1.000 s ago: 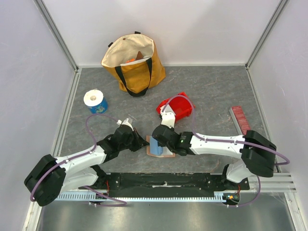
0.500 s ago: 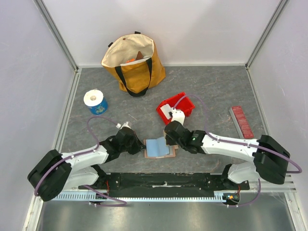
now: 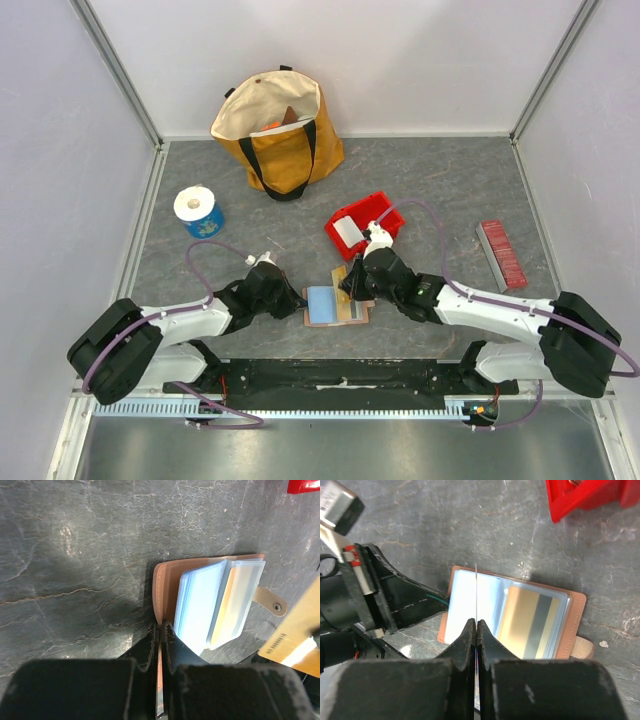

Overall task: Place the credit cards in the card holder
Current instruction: Insert the credit card into the card holder.

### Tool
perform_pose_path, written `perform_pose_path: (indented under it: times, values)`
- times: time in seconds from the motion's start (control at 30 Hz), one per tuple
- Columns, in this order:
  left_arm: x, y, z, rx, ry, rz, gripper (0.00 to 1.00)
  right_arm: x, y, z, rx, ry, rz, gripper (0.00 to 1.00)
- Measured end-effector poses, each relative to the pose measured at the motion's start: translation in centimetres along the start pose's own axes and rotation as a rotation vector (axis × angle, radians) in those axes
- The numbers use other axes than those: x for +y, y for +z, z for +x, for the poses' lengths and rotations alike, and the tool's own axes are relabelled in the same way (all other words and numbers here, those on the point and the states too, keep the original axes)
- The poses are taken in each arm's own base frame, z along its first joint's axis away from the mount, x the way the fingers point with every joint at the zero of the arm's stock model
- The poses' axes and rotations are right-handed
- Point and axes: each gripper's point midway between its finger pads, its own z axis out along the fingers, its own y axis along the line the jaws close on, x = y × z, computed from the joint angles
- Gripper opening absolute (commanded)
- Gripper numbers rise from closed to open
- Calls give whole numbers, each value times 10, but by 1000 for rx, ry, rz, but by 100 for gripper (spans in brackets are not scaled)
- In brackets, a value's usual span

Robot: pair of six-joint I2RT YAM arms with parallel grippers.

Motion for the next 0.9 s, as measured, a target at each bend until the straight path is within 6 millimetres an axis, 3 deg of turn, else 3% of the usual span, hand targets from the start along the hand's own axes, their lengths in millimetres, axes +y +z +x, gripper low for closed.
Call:
perform_pose_path:
  times: [0.27,0.53,0.9]
  values:
    - [0,-1,0,-2,0,1,2,-24,20,33,100,88,-11,0]
    - [0,-1,0,-1,-1,-1,2,-28,29,57,163,161,-67,0]
    - [0,-1,0,-1,-14,1,2,-27,38,65,163,251,-118,0]
